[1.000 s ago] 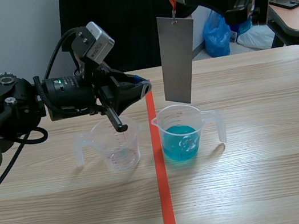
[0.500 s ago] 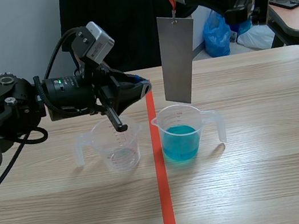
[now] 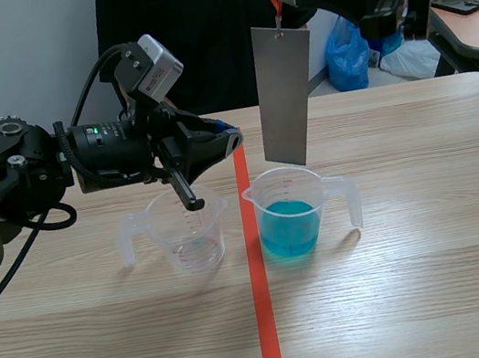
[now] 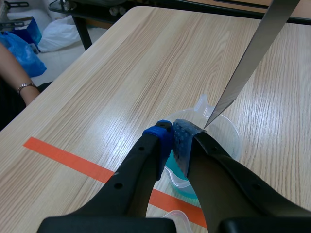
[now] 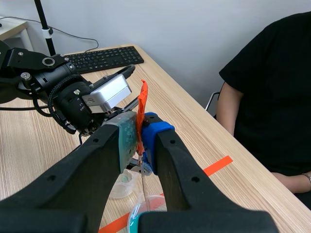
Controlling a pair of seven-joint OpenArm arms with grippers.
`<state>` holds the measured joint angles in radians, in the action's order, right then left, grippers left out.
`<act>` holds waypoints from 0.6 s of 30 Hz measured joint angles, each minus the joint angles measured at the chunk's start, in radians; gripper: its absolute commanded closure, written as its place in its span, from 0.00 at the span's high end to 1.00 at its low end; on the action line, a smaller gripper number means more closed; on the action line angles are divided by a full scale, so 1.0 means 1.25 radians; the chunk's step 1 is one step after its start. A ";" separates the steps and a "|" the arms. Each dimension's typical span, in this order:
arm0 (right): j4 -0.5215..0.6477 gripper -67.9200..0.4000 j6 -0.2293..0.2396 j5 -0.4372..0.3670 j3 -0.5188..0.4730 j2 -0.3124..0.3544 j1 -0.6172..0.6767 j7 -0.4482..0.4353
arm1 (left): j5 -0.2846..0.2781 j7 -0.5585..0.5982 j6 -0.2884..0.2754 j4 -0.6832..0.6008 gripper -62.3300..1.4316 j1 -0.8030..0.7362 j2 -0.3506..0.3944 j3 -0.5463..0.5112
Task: Do the redox reaction experiment.
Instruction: 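Raise the plate and point at it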
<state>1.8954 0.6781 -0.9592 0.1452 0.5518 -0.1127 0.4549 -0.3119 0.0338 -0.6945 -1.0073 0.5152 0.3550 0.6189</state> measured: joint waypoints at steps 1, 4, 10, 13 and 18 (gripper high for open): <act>0.000 0.03 0.000 0.000 0.000 0.000 0.000 0.000 | 0.000 0.000 0.000 0.000 0.09 0.000 0.000 0.000; 0.000 0.03 0.000 0.000 0.000 0.000 0.000 0.000 | 0.000 0.001 0.000 0.000 0.09 0.000 0.003 0.000; 0.000 0.03 0.000 0.000 0.000 0.000 0.000 0.000 | -0.003 0.055 0.000 0.000 0.09 -0.001 0.097 0.000; 0.000 0.03 0.000 0.000 0.000 0.000 0.000 0.000 | -0.034 0.087 0.000 0.000 0.09 -0.005 0.192 0.000; 0.000 0.03 0.000 0.000 0.000 0.000 0.000 0.000 | -0.055 0.174 0.001 0.000 0.09 -0.082 0.360 -0.028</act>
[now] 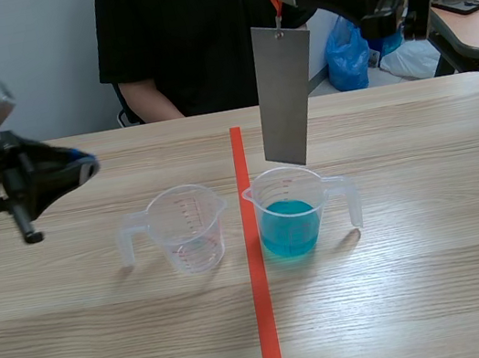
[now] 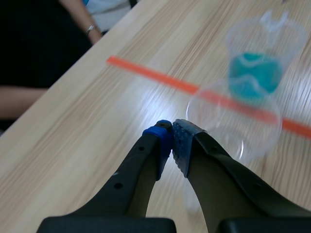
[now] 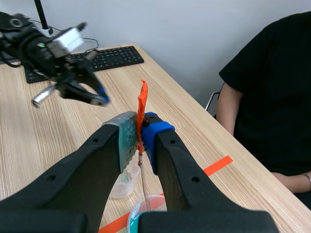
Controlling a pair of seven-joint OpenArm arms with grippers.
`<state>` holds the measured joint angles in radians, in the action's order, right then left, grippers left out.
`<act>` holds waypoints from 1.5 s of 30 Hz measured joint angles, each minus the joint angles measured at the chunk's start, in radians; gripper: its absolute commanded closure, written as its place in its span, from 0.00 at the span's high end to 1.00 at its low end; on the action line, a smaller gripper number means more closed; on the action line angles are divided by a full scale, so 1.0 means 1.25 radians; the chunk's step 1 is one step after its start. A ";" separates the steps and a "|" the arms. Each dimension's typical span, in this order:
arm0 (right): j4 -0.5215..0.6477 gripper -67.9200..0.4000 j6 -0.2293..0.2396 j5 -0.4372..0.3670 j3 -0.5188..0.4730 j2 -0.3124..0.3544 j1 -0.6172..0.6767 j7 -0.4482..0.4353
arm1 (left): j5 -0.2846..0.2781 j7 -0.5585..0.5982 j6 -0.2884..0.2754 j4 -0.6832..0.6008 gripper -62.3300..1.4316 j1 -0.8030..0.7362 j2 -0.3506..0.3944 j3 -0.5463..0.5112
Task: Do the redox reaction experiment.
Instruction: 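Raise the plate and point at it, then lower the plate into the blue solution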
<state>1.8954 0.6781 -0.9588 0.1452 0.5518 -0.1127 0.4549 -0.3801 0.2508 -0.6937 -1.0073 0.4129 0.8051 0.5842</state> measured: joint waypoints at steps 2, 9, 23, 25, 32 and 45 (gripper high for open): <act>0.000 0.03 0.000 0.000 0.000 0.000 0.000 0.000 | -0.007 0.034 0.004 0.000 0.09 -0.074 0.055 -0.031; 0.000 0.03 0.000 0.000 0.000 0.000 0.000 0.000 | -0.027 0.156 0.080 0.002 0.09 -0.442 0.137 -0.238; -0.005 0.03 0.000 0.000 0.000 0.000 0.000 0.017 | 0.149 0.462 0.291 0.002 0.09 -1.040 -0.117 -0.693; -0.016 0.03 0.000 0.000 0.000 0.000 0.000 0.017 | 0.215 0.498 0.323 0.000 0.09 -1.080 -0.169 -0.714; -0.065 0.03 0.000 0.001 0.012 0.000 0.000 0.001 | 0.413 0.581 0.446 -0.049 0.09 -1.175 -0.320 -0.732; -0.128 0.03 0.002 0.064 0.052 -0.001 0.000 -0.083 | 0.566 0.584 0.484 -0.145 0.09 -1.212 -0.400 -0.732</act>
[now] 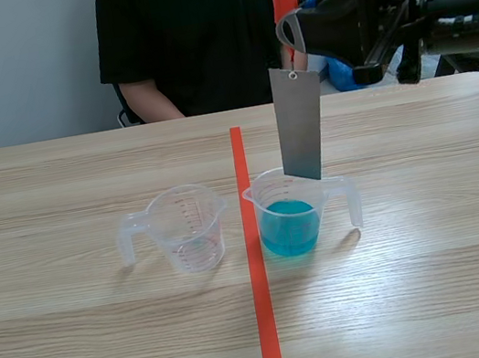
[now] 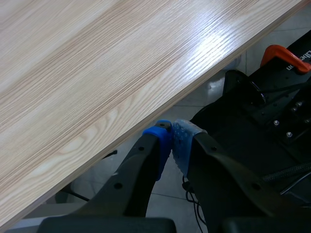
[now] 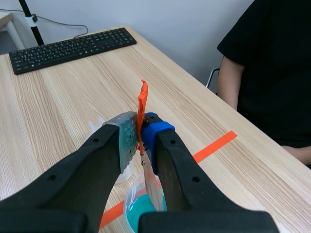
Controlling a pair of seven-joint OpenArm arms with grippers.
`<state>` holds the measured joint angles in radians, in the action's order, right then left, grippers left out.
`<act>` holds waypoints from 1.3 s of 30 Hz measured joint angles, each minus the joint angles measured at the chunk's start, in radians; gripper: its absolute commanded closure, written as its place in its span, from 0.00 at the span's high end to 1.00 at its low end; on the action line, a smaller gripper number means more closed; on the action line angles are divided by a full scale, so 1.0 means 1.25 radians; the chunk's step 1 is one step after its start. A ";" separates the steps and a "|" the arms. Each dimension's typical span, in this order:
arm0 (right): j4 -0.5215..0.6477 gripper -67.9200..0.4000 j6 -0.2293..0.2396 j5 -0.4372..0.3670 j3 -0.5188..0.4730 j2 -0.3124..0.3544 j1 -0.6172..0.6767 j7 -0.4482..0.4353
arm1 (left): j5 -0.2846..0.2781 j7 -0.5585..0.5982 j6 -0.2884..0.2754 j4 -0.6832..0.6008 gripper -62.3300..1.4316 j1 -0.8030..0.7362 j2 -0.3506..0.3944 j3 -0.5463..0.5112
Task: Do the redox reaction experiment.
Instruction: 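Lower the plate into the blue solution, then hold the plate still in the solution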
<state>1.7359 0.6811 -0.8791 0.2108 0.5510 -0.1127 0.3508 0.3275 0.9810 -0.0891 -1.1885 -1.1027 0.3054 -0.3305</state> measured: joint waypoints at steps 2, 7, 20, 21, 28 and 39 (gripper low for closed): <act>-0.013 0.03 0.000 0.008 0.013 0.000 0.000 -0.014 | 0.005 0.000 0.000 0.001 0.09 0.000 0.000 0.000; -0.055 0.03 0.000 0.038 0.044 0.000 -0.004 -0.052 | 0.004 0.000 0.000 0.003 0.09 0.000 0.009 0.000; -0.238 0.03 0.018 0.183 0.117 -0.090 -0.034 -0.141 | 0.008 0.000 0.000 0.003 0.09 0.000 0.011 0.000; -0.254 0.03 0.018 0.196 0.124 -0.096 -0.036 -0.149 | 0.008 0.000 0.000 0.003 0.09 0.000 0.011 0.000; -0.304 0.03 0.027 0.231 0.137 -0.131 -0.047 -0.192 | 0.008 0.000 0.000 0.003 0.09 0.000 0.011 0.000; -0.303 0.03 0.027 0.236 0.137 -0.130 -0.047 -0.194 | 0.008 0.000 0.000 0.003 0.09 0.000 0.011 0.000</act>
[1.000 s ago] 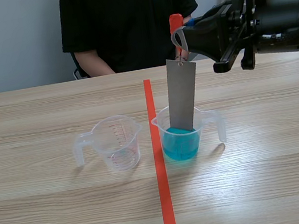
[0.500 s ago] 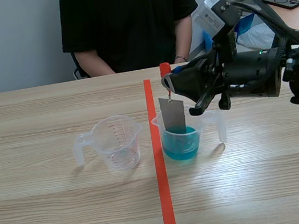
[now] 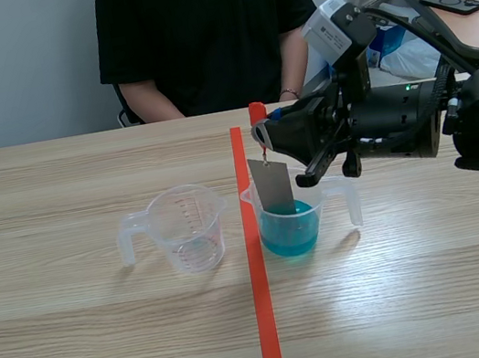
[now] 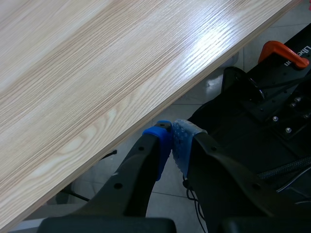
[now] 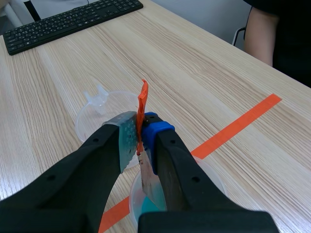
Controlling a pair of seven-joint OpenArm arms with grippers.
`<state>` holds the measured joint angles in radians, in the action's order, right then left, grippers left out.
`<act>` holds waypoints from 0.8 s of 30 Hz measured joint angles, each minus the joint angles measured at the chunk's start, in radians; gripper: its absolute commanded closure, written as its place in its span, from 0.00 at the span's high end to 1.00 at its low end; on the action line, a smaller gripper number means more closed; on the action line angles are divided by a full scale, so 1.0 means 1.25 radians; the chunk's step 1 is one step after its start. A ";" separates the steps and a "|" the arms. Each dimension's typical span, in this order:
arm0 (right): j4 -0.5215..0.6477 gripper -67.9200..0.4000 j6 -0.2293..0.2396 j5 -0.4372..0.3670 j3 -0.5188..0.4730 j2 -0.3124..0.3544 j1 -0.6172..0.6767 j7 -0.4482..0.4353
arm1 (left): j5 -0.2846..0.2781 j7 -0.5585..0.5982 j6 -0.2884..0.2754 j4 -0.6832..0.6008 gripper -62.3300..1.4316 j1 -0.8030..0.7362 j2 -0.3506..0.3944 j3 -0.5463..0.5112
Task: Do the redox reaction experiment.
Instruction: 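Hold the plate still in the solution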
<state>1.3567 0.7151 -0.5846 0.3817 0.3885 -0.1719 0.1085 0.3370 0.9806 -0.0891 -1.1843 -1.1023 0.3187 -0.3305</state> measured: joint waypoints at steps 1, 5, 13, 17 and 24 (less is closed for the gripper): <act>0.000 0.03 0.000 0.001 0.000 0.000 0.000 0.000 | 0.000 0.000 0.000 0.000 0.09 0.000 0.000 0.000; 0.000 0.03 0.000 0.001 0.000 0.000 0.000 0.000 | 0.000 0.000 0.000 0.000 0.09 0.000 0.000 0.000; 0.000 0.03 0.000 0.001 0.000 0.000 0.000 0.000 | 0.000 0.001 0.000 0.000 0.09 0.007 0.000 0.000; 0.000 0.03 0.000 0.001 0.000 0.000 0.000 0.000 | 0.000 0.000 0.000 0.000 0.09 0.012 0.000 0.000; 0.000 0.03 0.000 0.001 0.000 0.000 0.000 0.000 | 0.000 0.000 0.000 0.000 0.09 0.013 0.000 0.000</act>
<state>1.3567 0.7151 -0.5831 0.3817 0.3885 -0.1715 0.1081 0.3370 0.9806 -0.0891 -1.1843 -1.0859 0.3187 -0.3305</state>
